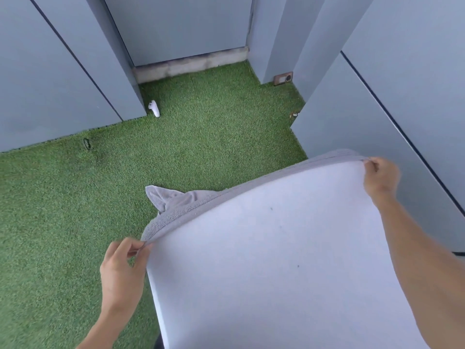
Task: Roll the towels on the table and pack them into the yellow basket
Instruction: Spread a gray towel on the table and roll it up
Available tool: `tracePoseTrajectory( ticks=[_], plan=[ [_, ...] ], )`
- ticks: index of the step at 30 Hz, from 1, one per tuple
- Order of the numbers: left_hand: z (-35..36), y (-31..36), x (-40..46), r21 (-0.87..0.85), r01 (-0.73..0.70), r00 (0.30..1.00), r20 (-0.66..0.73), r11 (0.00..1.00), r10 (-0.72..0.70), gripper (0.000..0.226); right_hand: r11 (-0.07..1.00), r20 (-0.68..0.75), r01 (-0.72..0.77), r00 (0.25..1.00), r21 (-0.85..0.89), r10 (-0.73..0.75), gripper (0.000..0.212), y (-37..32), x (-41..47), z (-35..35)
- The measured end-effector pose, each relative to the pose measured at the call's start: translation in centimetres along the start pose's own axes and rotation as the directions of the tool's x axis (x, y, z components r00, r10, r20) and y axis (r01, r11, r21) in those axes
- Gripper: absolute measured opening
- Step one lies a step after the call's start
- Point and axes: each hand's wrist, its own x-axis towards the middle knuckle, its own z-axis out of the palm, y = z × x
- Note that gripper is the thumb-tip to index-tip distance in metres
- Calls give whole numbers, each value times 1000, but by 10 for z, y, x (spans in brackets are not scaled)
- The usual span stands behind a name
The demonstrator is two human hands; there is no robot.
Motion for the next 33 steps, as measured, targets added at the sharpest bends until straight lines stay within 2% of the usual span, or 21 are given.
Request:
tracePoseTrajectory(
  ticks=[6, 12, 16, 25, 29, 33],
  plan=[
    [7, -15, -44, -16, -25, 999, -29, 1000, 24, 16, 997, 12, -45, 999, -68, 46, 26, 37, -28, -21],
    [15, -27, -110, 8, -79, 996, -37, 997, 79, 19, 988, 34, -154, 987, 1, 154, 26, 83, -77, -54],
    [19, -32, -172, -18, -133, 990, -47, 991, 132, 24, 974, -16, -220, 975, 54, 221, 28, 126, -125, -77],
    [42, -67, -335, -75, -100, 990, -103, 992, 92, 24, 944, 6, -324, 946, 65, 324, 27, 239, -231, -141],
    [52, -73, -400, -67, -79, 990, -126, 995, 70, 31, 941, 24, -331, 944, 71, 330, 27, 280, -270, -169],
    [58, -74, -449, -68, -44, 991, -133, 997, 34, 24, 944, 41, -308, 951, 118, 306, 26, 318, -299, -185]
  ],
)
